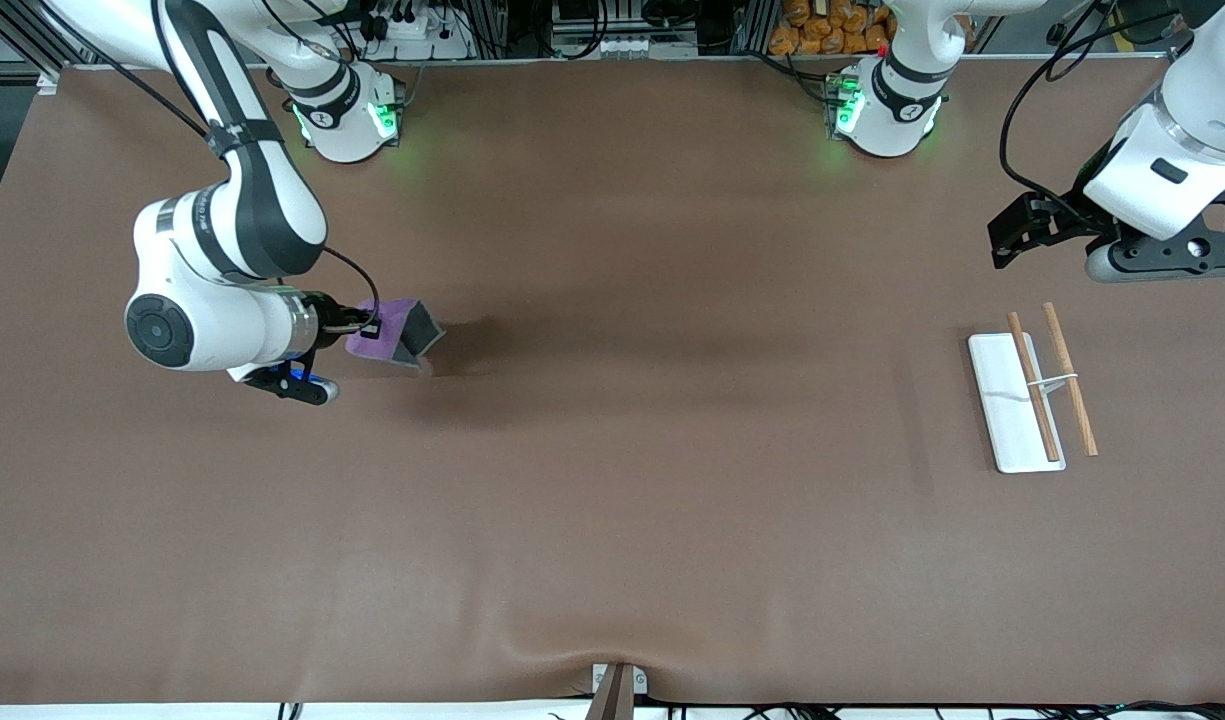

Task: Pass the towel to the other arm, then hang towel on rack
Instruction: 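Lift the towel with the right gripper and carry it toward the table middle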

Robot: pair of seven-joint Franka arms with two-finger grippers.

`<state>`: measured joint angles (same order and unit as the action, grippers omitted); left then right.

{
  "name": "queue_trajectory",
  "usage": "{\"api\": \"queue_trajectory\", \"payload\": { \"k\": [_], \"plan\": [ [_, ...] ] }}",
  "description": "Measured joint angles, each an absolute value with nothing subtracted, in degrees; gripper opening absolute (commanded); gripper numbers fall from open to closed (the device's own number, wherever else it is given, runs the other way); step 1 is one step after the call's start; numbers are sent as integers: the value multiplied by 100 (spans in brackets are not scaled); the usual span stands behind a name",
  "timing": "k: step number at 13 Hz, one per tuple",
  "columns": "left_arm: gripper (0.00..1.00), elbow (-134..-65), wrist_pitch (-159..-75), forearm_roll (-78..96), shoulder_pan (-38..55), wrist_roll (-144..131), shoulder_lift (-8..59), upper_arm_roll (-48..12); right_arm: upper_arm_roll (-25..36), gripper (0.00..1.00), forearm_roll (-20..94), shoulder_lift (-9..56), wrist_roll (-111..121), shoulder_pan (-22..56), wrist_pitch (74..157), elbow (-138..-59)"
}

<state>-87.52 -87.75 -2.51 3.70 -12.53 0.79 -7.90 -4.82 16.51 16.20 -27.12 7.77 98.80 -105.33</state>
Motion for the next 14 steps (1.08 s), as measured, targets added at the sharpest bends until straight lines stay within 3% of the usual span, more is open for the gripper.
{"api": "queue_trajectory", "payload": {
  "k": [8, 14],
  "plan": [
    [100, -8738, -8777, -251, 368, -1253, 79, -829, -486, 0, 3330, 1742, -4973, 1368, 9846, -9847],
    [100, -8737, -8777, -251, 368, -1253, 79, -848, -492, 0, 3821, 1892, -6995, 2060, 9945, -9076]
  ]
}}
